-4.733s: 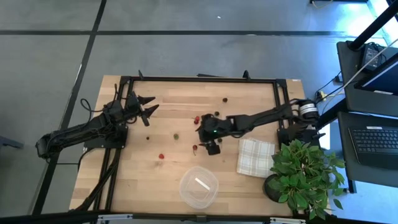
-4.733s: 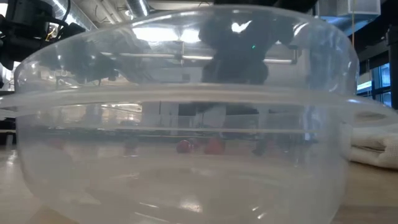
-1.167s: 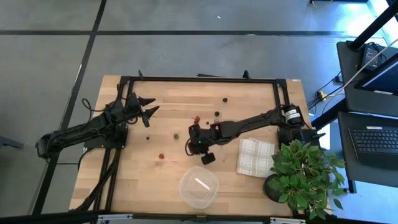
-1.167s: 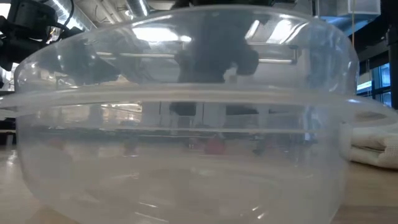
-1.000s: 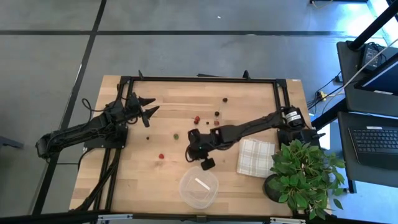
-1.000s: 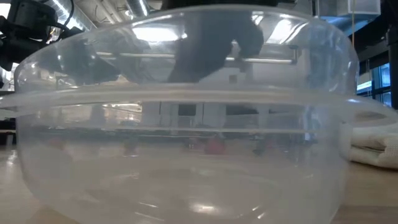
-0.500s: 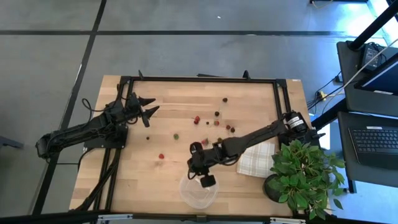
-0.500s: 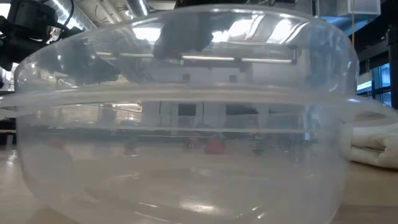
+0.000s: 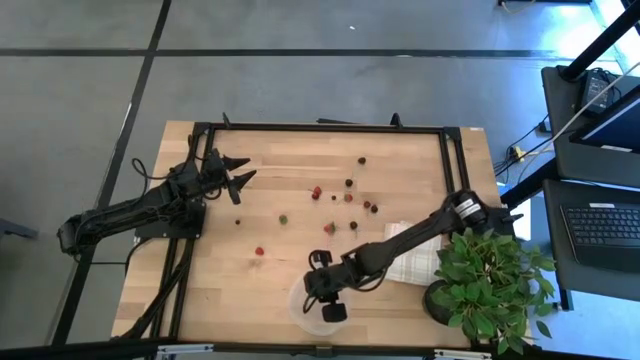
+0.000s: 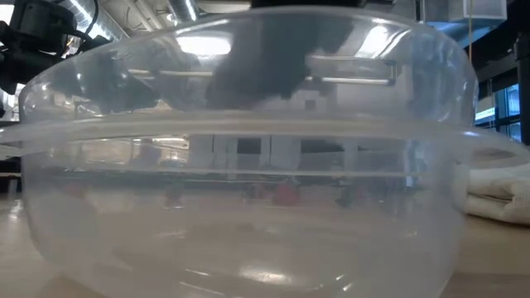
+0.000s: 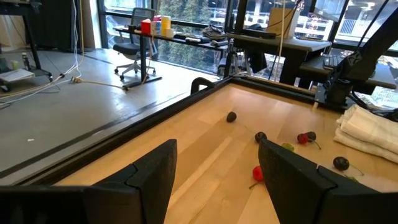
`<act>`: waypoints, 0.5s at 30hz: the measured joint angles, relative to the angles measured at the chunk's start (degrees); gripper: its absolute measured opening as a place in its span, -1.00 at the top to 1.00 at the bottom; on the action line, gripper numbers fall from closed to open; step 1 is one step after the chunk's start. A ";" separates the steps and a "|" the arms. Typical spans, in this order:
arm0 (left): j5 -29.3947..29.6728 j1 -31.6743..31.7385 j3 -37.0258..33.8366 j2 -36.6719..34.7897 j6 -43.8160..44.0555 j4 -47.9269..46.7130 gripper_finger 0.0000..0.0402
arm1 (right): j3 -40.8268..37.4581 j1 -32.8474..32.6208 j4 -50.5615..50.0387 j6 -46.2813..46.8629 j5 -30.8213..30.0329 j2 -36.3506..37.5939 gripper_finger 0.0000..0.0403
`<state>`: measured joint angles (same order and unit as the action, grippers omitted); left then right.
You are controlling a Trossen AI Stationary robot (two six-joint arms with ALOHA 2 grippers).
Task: Pick and placing Produce into tupperware
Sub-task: Put the dark red cherry in the bottom transparent bin
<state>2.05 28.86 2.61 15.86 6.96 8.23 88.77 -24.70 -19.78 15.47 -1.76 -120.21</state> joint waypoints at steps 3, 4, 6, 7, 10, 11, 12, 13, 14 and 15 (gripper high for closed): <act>0.02 -0.01 0.00 0.00 -0.02 0.00 -0.10 | 0.00 0.06 0.44 2.13 -0.13 -1.59 0.54; 0.01 -0.02 0.00 0.00 -0.02 0.00 -0.10 | 0.00 0.06 0.41 2.37 -0.18 -2.16 0.54; 0.02 -0.02 0.00 0.00 -0.02 0.00 -0.10 | 0.00 0.17 0.26 2.48 -0.14 -3.32 0.54; 0.02 0.00 0.00 0.00 -0.02 0.00 -0.10 | 0.00 0.19 0.28 2.51 -0.13 -3.78 0.54; 0.02 -0.02 0.00 0.00 -0.02 0.00 -0.10 | 0.00 0.19 0.11 2.40 -0.13 -4.30 0.54; 0.02 0.00 0.00 0.00 -0.02 0.00 -0.10 | 0.00 0.19 0.09 2.40 -0.15 -4.30 0.54; 0.02 -0.02 0.00 0.00 -0.02 0.00 -0.10 | 0.35 0.19 -0.43 2.38 -0.13 -4.31 0.54; 0.02 -0.01 0.00 0.00 -0.02 0.00 -0.10 | 1.38 0.19 -2.10 2.32 -0.15 -4.38 0.54; 0.02 -0.01 0.00 0.00 -0.02 0.00 -0.10 | 2.72 0.19 -4.08 2.29 -0.15 -4.41 0.54; 0.02 -0.01 0.00 0.00 -0.03 0.00 -0.10 | 4.19 0.19 -5.99 2.29 -0.17 -4.41 0.54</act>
<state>2.07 28.85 2.61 15.86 6.93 8.23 92.96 -24.51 -25.77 17.76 -1.93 -124.62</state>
